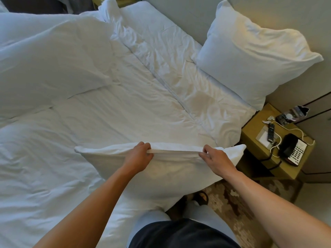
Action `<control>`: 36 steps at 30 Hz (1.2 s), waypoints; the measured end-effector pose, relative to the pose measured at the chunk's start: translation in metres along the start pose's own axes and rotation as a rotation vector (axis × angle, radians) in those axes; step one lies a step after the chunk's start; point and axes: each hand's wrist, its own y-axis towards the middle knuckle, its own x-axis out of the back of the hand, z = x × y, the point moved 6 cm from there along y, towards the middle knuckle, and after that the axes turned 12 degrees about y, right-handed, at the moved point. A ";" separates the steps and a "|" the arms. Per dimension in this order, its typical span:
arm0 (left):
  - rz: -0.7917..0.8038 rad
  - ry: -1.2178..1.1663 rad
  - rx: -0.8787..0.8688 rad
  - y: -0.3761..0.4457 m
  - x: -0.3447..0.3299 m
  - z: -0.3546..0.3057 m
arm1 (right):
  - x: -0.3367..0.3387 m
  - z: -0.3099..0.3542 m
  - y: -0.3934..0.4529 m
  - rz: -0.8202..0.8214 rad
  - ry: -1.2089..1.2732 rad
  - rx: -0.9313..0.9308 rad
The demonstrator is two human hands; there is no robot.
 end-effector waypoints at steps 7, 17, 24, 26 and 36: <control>-0.051 -0.014 0.005 -0.004 0.006 -0.006 | -0.002 -0.017 -0.001 -0.018 -0.014 -0.017; -0.176 -0.088 0.145 -0.002 0.049 -0.044 | 0.047 -0.013 0.009 -0.103 0.261 0.095; -0.331 -0.119 0.088 0.021 0.096 -0.128 | 0.147 -0.025 0.008 -0.258 0.238 0.258; -0.375 -0.108 0.041 0.033 0.107 -0.169 | 0.190 -0.037 0.005 -0.331 0.262 0.278; -0.364 -0.142 -0.178 0.103 0.093 -0.397 | 0.351 -0.178 -0.039 -0.568 0.331 0.180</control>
